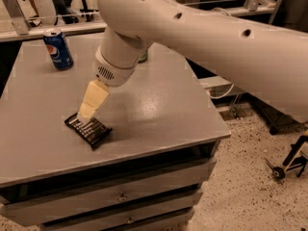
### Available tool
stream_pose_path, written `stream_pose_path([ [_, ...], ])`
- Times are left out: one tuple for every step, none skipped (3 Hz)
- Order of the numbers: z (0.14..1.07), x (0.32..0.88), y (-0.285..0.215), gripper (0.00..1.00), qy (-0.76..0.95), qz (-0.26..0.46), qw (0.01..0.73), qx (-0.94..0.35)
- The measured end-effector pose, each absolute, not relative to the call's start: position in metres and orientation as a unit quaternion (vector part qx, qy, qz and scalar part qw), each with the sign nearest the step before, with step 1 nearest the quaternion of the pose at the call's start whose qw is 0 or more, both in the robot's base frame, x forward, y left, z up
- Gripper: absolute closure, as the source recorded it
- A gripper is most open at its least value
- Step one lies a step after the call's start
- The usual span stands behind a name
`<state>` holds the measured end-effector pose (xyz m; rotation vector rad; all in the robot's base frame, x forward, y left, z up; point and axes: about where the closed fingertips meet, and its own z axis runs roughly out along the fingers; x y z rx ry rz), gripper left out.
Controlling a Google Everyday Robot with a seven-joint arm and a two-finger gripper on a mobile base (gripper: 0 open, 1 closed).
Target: Move rxbar chocolate near pepsi can
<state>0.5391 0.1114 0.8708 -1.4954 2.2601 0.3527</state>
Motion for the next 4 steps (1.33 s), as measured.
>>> stream_pose_path([
  [0.855, 0.519, 0.133, 0.0, 0.834, 0.147, 0.18, -0.5],
  [0.84, 0.499, 0.146, 0.0, 0.846, 0.152, 0.163, -0.484],
  [0.829, 0.491, 0.15, 0.0, 0.851, 0.14, 0.157, -0.481],
  [0.823, 0.482, 0.157, 0.25, 0.853, 0.117, 0.158, -0.484],
])
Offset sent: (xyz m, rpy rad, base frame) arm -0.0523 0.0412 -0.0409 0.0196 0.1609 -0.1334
